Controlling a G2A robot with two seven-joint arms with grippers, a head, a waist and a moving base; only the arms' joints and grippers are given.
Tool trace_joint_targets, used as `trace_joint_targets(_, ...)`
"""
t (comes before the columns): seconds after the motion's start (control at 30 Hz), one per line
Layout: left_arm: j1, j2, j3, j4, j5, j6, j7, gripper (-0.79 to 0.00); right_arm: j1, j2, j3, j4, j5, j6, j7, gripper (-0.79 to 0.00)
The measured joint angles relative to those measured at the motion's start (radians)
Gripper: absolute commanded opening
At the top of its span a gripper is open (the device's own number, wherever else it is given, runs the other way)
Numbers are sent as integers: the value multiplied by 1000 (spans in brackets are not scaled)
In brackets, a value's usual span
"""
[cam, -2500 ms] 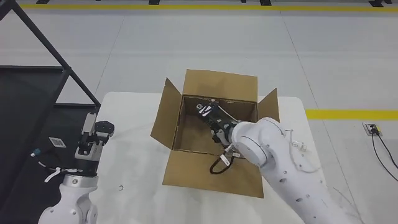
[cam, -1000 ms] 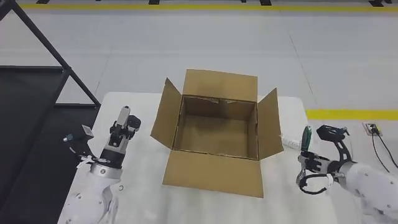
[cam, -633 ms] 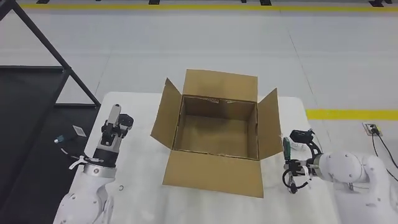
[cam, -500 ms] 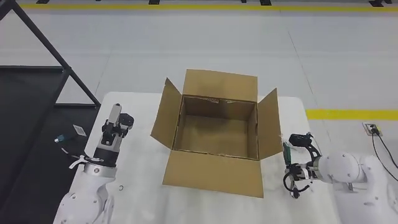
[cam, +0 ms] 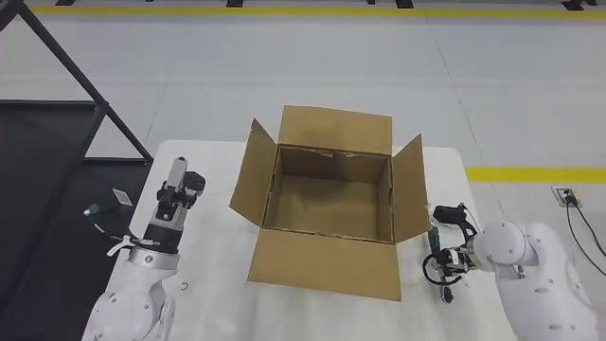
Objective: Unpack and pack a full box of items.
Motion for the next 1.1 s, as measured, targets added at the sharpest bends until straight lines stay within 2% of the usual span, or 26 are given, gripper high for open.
trace_joint_targets(0.27,0,1,-4,-4,2,3,2,0,26,9,-33,44,15,-1,0,-622)
trace_joint_targets(0.53,-4,1,-2,-2,5,8,1,0,14,18,-23,25,37,5,-28,-508)
trace_joint_targets(0.8,-13,2,2,1,7,11,0,0,-80,38,61,-151,60,36,-73,-437)
trace_joint_targets(0.83,-14,2,3,1,8,11,1,0,-94,39,75,-180,71,40,-90,-413)
trace_joint_targets(0.9,-17,2,4,1,6,12,2,0,-128,42,109,-252,112,41,-140,-243)
trace_joint_targets(0.93,-18,2,4,0,5,12,3,0,-143,42,123,-281,129,42,-164,-240)
trace_joint_targets(0.97,-19,1,4,-1,5,12,4,0,-158,43,134,-308,144,43,-187,-191)
trace_joint_targets(1.0,-20,1,4,-3,5,12,5,0,-174,43,144,-341,163,43,-217,-55)
trace_joint_targets(1.03,-20,1,4,-4,4,11,6,0,-183,43,149,-363,180,41,-241,0)
trace_joint_targets(1.1,-19,2,0,-5,0,7,9,0,-195,42,155,-396,214,33,-290,0)
